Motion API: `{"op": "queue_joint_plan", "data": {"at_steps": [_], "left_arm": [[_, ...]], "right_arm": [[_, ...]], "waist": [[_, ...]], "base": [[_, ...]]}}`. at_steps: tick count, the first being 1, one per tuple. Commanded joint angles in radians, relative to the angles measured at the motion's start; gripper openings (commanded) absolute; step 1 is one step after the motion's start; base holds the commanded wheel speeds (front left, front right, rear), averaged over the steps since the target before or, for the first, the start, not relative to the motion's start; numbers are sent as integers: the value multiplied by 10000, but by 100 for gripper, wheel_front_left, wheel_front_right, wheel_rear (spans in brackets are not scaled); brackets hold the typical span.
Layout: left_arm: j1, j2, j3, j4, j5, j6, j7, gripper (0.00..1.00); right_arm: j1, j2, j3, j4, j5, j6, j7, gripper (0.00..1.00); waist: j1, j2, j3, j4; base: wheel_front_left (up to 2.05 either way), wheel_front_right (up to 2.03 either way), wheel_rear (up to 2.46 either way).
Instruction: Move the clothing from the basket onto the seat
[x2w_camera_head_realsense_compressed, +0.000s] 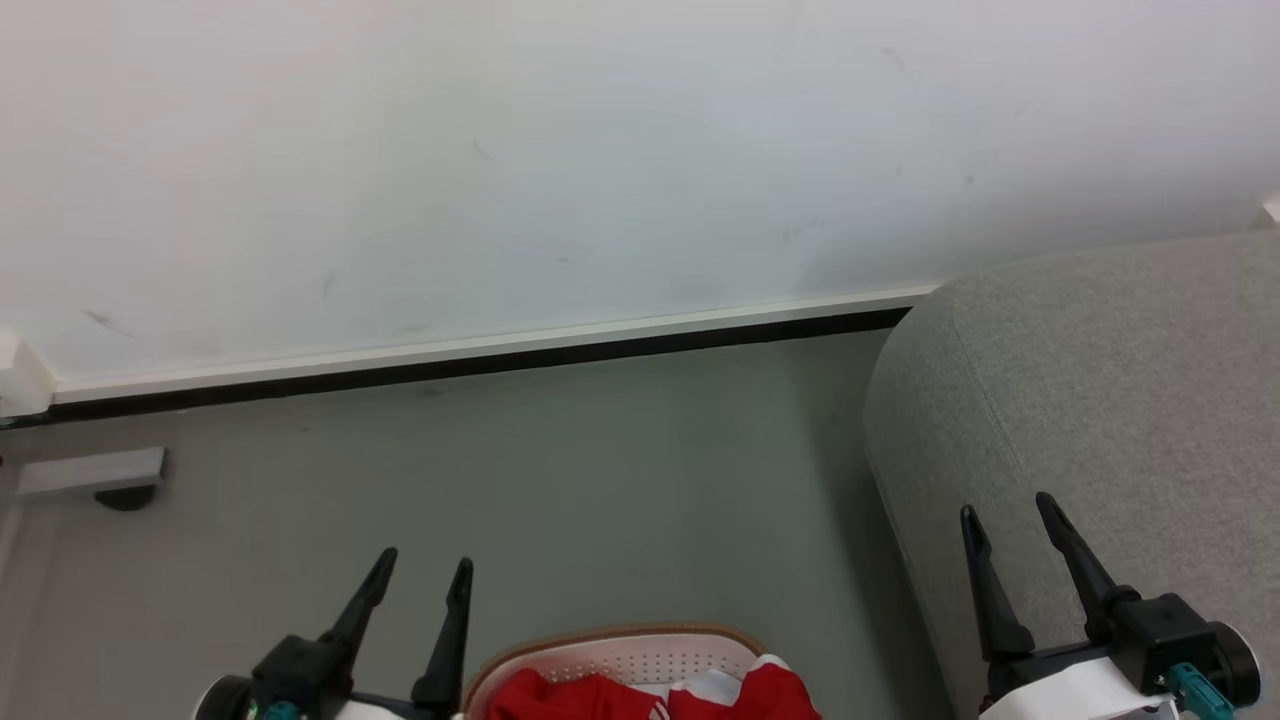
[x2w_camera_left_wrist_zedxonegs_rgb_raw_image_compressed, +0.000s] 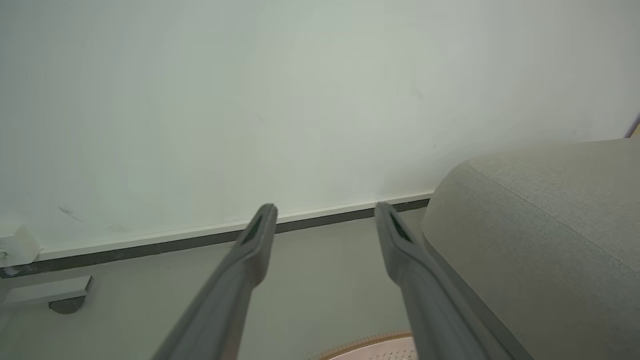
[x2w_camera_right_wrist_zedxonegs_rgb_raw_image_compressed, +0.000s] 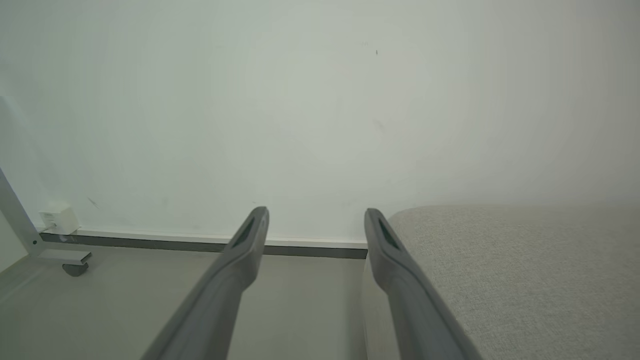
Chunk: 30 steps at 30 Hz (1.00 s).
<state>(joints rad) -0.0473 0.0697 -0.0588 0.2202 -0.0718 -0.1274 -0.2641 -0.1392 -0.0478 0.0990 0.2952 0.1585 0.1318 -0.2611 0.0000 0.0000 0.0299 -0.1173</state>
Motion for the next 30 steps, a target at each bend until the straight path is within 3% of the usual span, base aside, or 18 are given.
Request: {"op": "queue_joint_plan", "data": {"at_steps": [1,16,30], "left_arm": [[-200,58,-110,213,60,-13,-7,100],[-1427,447,-1944,2556,298,-28,-7,100],[-3785,737,-4108,5447,-478,-32,803,100]], "right_arm": [[-151,-13,-13,-62,82,-21,-24,100],[-445,-14,-194,-727,243,-21,-24,100],[-1061,-16,-704,-1783,555,-21,-26,100]], "waist": [[0,0,246,-224],[0,0,1198,-759],[0,0,3230,-876]], "base": [[0,0,0],[0,0,0],[0,0,0]]}}
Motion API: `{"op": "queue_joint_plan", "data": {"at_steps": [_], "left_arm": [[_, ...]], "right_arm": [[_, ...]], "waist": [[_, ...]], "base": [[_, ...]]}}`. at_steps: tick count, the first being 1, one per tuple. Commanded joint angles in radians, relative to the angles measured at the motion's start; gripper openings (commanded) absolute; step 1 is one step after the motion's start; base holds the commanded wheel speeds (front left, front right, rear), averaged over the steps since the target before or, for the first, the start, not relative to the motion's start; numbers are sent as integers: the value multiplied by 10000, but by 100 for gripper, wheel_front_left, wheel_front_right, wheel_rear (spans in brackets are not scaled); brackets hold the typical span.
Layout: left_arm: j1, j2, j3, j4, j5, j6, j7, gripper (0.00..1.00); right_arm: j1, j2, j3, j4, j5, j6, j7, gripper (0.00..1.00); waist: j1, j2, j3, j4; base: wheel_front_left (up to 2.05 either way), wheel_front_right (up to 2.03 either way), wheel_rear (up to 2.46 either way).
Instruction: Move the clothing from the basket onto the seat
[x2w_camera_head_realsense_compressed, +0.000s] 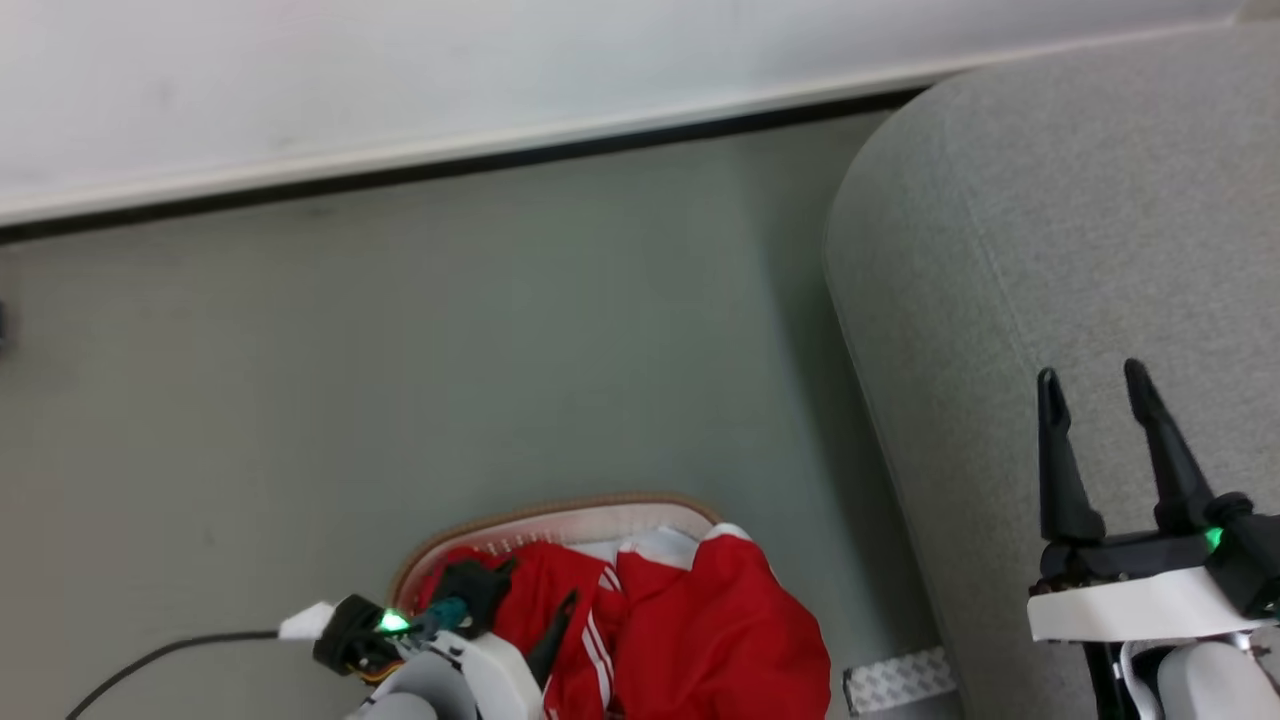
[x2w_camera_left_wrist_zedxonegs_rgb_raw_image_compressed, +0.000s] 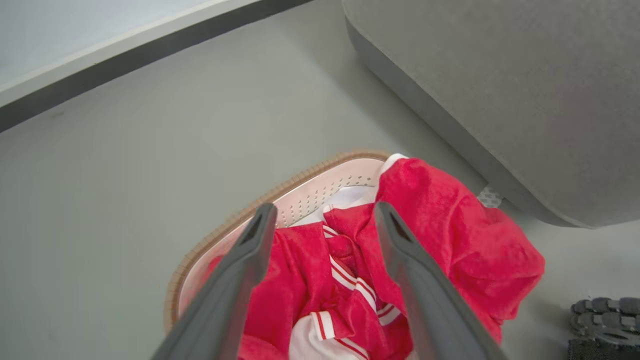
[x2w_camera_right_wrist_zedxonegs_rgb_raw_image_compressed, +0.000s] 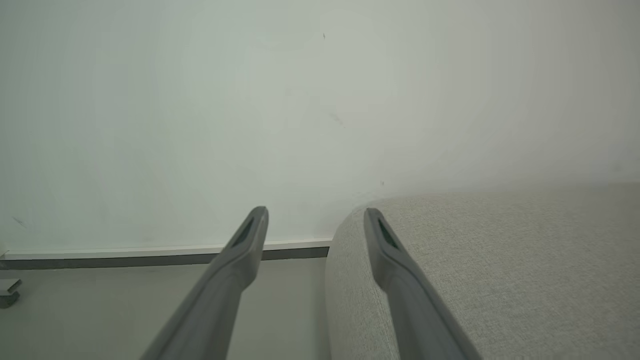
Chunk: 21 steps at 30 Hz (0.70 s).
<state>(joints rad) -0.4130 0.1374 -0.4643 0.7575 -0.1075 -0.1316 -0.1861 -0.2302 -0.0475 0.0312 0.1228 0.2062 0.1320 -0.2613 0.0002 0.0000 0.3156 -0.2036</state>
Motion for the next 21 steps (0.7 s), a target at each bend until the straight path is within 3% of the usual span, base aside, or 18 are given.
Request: {"op": "queue_joint_plan", "data": {"at_steps": [1,12,21], "left_arm": [[-301,93,-270,295,-94,10,61,100],[-1828,342,-2013,2600,-692,11,331,100],[-2764,602,-3687,3615,-929,11,540,100]], "right_arm": [[-219,-16,-76,-112,85,-24,-22,100],[-899,-18,-150,-1070,412,-24,-22,100],[-1450,-18,-99,-1830,662,-24,-24,100]], "waist": [[-2,0,500,-19],[-2,0,1898,-265],[-2,0,3082,-458]], "base": [[0,0,0],[0,0,0],[0,0,0]]}}
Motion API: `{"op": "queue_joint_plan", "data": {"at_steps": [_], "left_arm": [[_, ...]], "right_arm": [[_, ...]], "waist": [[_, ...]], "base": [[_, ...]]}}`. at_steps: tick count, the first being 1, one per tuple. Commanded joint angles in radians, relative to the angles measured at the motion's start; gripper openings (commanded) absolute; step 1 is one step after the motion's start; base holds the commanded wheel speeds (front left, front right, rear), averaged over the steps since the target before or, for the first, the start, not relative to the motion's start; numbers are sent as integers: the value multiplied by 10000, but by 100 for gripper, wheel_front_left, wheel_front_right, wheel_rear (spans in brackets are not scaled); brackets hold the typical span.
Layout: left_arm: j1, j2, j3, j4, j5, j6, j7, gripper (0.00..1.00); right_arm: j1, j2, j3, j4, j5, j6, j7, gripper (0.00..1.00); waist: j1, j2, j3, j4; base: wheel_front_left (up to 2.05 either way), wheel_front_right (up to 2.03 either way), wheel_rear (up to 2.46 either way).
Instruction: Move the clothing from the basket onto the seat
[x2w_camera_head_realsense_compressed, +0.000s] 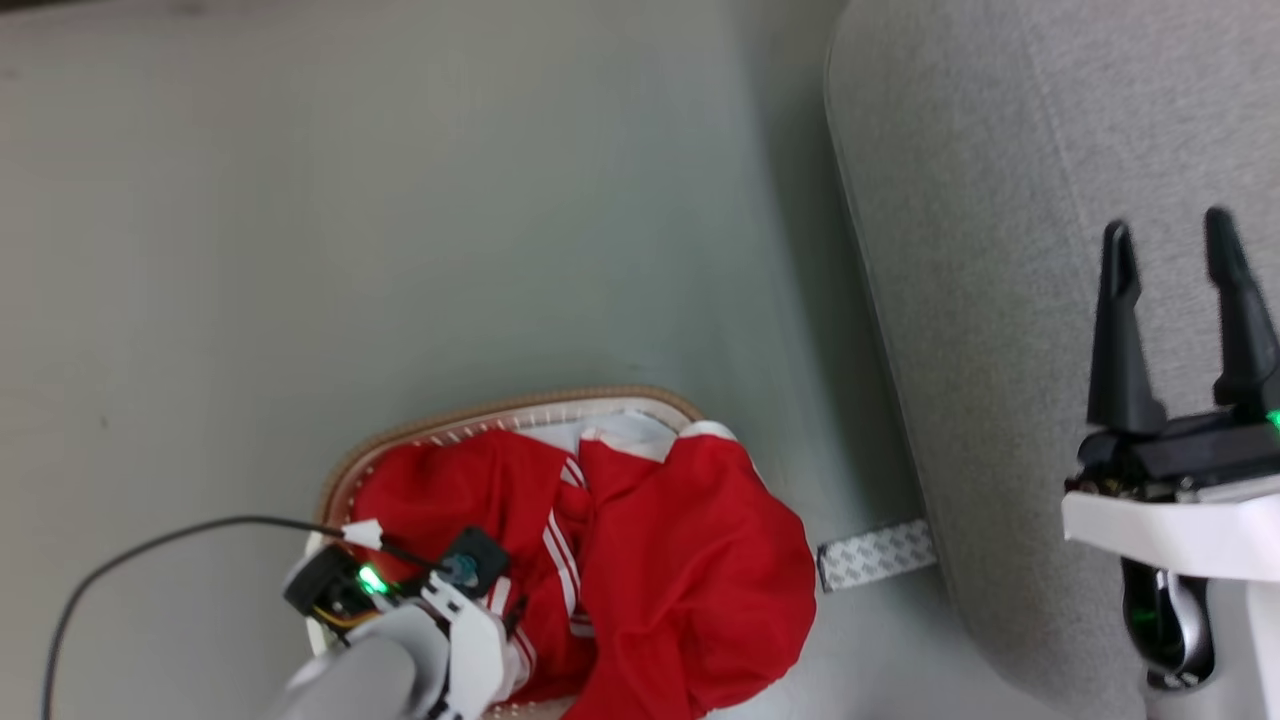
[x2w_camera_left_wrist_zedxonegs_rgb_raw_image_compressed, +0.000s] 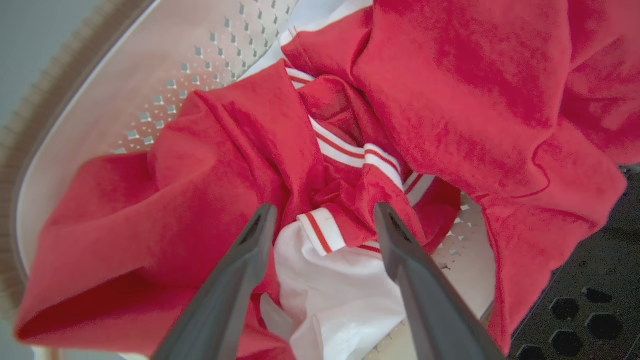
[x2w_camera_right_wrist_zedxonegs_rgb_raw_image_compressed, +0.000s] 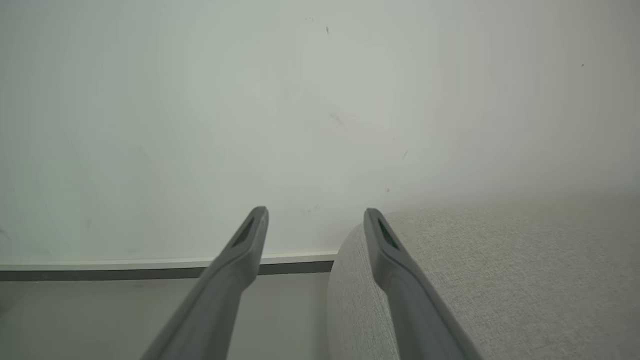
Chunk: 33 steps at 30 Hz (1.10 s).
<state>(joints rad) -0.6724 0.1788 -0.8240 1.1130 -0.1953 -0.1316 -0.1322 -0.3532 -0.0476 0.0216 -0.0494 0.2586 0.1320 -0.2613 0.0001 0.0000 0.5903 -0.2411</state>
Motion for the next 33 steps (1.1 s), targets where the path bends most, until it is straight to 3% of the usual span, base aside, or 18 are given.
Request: {"op": "queue_joint_plan", "data": {"at_steps": [1,16,27,29,30,33], "left_arm": [[-282,222,-261,127,-100,10,-13,100],[-1464,789,-2900,494,-1160,10,442,100],[-2277,1121,-3910,838,-1853,10,801,100],[-2348,1129,-4001,860,-1969,10,746,40],[-2373,1118,-4032,851,-2024,10,691,0],[-2301,1073,-4112,867,-2334,10,615,0]], "right_arm": [[-284,-15,12,-207,165,-23,-23,100],[-851,-15,169,-978,247,-24,-23,100],[-979,-15,267,-1077,349,-25,-23,100],[-973,-15,253,-1029,342,-23,-24,100],[-973,-15,248,-986,350,-25,-24,100],[-1002,-15,261,-878,355,-23,-23,100]], "waist": [[-1,0,464,-106],[-1,0,1884,-393],[-1,0,2678,-640],[-1,0,2686,-646],[-1,0,2654,-638],[-1,0,2456,-606]], "base": [[0,0,0],[0,0,0],[0,0,0],[0,0,0],[0,0,0],[0,0,0]]}}
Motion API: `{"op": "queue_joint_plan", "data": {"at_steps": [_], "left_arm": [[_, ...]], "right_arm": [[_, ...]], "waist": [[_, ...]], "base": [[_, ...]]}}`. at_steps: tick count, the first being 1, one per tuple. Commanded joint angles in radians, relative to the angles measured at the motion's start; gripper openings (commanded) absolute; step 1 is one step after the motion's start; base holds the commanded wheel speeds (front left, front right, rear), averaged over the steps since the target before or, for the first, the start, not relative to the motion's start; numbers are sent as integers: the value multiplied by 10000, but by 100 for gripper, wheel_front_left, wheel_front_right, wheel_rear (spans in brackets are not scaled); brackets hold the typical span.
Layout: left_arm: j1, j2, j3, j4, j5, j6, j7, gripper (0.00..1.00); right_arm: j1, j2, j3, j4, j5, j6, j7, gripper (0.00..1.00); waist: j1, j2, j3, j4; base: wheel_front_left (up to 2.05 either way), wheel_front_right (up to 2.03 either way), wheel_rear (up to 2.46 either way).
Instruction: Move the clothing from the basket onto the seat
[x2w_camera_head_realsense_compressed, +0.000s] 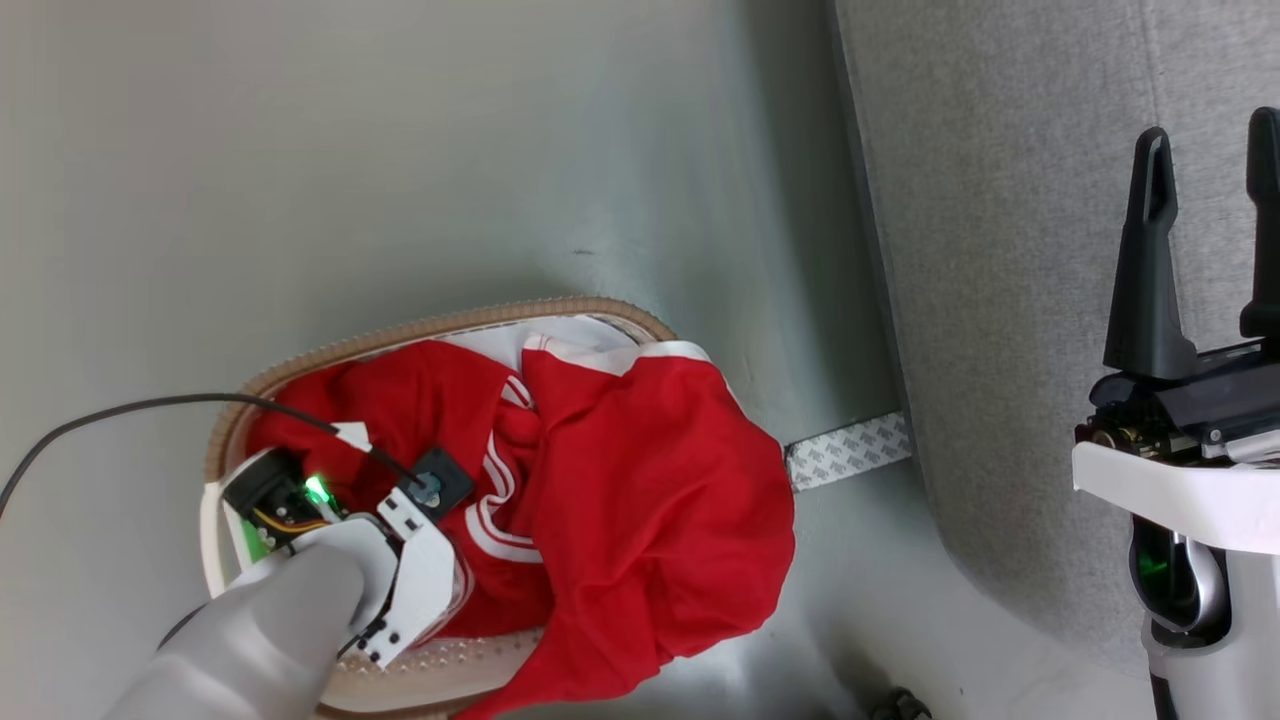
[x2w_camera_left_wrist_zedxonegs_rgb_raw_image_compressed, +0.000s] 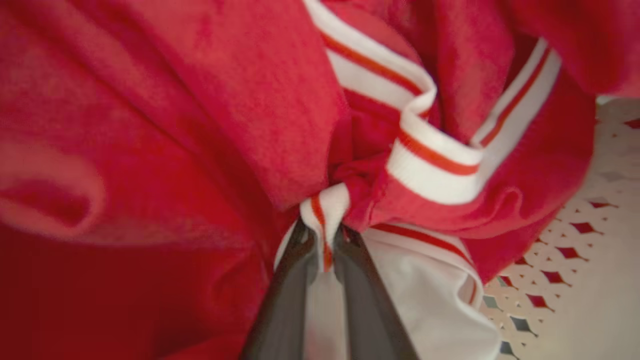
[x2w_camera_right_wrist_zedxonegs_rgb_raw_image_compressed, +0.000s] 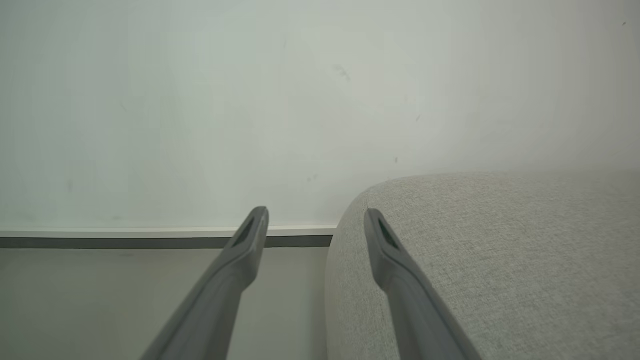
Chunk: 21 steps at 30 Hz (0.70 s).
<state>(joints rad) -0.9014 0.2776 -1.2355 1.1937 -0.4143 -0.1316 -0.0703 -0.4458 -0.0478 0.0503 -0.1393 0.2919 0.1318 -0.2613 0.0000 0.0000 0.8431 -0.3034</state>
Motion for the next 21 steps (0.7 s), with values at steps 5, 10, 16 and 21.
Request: {"op": "queue_joint_plan", "data": {"at_steps": [5,10,16,21], "left_arm": [[235,-37,-25,106,-612,10,-313,0],[577,-371,173,54,-1326,10,-771,0],[1209,-802,344,-130,-2066,10,-1440,0],[1767,-1045,594,-452,-2612,10,-1805,0]], "right_arm": [[-90,-13,0,173,-98,-21,-23,100],[85,-15,77,453,-438,-23,-24,100],[409,-16,15,824,-604,-23,-23,100],[834,-19,85,1139,-677,-21,-23,100]], "waist": [[0,0,-655,129],[0,0,-1763,437],[0,0,-3381,941],[0,0,-4629,1308]], "base": [[0,0,0],[0,0,0],[0,0,0],[0,0,0]]}}
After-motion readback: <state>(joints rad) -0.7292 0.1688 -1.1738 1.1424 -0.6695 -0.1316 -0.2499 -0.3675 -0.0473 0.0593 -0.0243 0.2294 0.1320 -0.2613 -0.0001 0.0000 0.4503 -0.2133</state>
